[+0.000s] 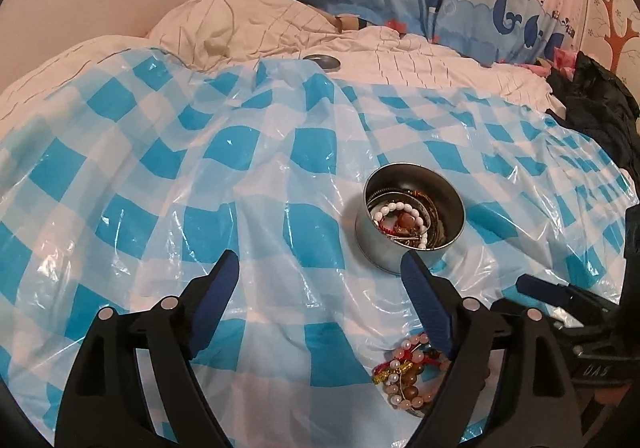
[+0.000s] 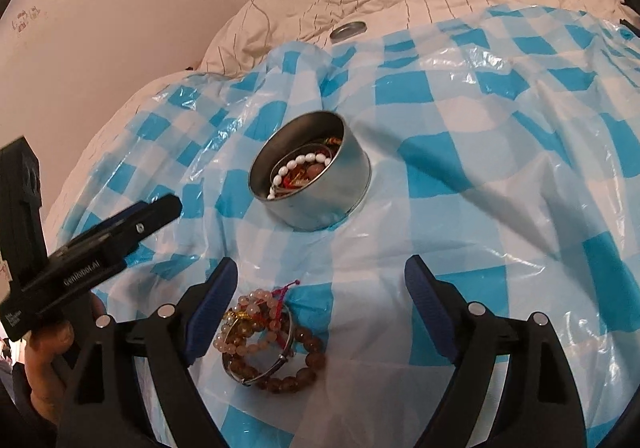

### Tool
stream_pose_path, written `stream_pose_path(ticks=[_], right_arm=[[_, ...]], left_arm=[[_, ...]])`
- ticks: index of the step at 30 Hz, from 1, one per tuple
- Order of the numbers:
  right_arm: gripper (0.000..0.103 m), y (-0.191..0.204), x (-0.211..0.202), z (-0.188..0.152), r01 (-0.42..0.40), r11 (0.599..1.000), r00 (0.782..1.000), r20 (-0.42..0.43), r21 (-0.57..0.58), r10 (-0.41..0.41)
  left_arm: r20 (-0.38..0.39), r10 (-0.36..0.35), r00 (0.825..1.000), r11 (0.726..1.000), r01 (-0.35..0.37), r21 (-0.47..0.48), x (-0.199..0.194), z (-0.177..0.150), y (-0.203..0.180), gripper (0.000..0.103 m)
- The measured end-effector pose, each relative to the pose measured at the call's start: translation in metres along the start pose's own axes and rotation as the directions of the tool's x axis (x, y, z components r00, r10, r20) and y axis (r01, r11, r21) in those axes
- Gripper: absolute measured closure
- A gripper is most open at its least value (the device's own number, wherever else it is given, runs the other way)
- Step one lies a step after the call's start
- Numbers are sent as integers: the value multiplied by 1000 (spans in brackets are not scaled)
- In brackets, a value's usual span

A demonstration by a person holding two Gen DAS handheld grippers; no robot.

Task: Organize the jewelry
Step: 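Move the open left tool back over the bracelet pile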

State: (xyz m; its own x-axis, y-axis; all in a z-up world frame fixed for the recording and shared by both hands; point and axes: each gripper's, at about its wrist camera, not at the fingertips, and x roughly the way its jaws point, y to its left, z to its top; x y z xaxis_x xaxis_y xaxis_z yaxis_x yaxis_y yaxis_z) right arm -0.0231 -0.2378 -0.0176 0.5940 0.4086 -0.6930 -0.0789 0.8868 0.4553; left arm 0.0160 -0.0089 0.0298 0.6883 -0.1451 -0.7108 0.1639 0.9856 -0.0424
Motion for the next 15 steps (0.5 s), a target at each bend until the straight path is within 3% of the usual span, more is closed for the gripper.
stream_pose_path(ticks=[11,15], right_arm=[[21,6,3,-4,-3,1000,1000,-20,-19,3],[21,-1,-6,2,29,1000,999,29,-4,-29]], left_arm=[[-4,5,1000,1000,-5,6,1,0,-3,21],[-18,-9,1000,1000,9,-4,2,0,1,20]])
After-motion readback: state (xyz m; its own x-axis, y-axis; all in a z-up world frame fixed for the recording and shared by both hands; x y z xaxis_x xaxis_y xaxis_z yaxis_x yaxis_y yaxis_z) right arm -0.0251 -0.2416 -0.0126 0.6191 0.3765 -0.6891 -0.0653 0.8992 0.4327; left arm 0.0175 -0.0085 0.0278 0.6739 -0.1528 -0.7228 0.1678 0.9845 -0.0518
